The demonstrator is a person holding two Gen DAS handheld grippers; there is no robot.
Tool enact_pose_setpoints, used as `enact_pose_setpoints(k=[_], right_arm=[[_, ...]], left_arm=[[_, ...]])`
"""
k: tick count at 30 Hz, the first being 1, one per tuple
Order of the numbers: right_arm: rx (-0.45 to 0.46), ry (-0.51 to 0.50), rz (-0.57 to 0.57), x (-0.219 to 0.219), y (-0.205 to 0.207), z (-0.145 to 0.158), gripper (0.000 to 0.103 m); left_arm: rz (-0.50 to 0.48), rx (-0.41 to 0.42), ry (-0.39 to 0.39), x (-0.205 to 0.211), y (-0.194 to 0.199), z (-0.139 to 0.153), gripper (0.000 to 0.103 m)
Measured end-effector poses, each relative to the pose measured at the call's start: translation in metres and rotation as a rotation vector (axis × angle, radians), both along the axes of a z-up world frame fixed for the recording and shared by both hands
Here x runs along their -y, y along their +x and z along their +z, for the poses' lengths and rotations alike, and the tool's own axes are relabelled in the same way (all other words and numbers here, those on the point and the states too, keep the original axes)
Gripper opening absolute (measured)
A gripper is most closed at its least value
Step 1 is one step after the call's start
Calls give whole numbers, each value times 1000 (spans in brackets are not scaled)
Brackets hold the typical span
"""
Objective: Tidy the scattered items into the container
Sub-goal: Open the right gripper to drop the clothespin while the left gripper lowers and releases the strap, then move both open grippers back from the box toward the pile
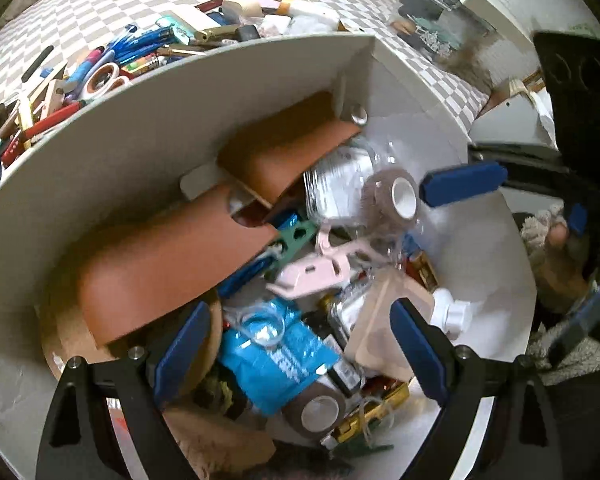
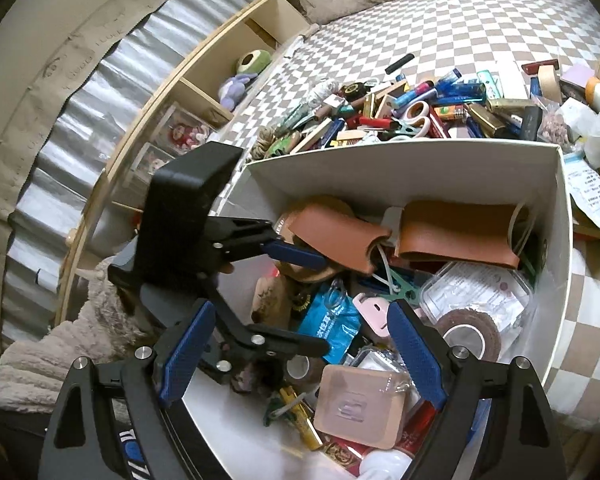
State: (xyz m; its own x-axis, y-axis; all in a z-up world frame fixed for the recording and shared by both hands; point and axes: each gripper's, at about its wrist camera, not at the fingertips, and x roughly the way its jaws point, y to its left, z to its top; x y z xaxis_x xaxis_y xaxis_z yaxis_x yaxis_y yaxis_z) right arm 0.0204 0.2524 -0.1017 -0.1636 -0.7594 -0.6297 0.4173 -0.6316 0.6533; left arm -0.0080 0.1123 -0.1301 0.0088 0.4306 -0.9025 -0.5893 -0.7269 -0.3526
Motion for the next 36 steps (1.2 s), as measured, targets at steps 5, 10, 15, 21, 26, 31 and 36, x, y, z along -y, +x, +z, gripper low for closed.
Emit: enact_pose_setpoints(k=[5,10,15,21,26,31,36], right_arm=[[1,-12,-13,-4,-1,1,88],[-5,-15,-21,-6,0,3,88],[-6,-16,-20,-6,0,4,88],[-30,-9,-23,-6,1,8,88],[-67,-16,-46,-9,1,19,88],[-109,-28,-75,-13,0,33,88],[-163,-25,-104,-14,-2,49,88]], left_arm=[[86,-26,13,11,-19,3,92],[124,9,47,21,-22,0,92],[137,-25,9,32,-15,4,92],[162,-97,17,36,-6,24,92],[207,-219,13,36,-2,52,92],[224,-252,39,40,0,67,92],[248,-295,54,45,2,80,92]])
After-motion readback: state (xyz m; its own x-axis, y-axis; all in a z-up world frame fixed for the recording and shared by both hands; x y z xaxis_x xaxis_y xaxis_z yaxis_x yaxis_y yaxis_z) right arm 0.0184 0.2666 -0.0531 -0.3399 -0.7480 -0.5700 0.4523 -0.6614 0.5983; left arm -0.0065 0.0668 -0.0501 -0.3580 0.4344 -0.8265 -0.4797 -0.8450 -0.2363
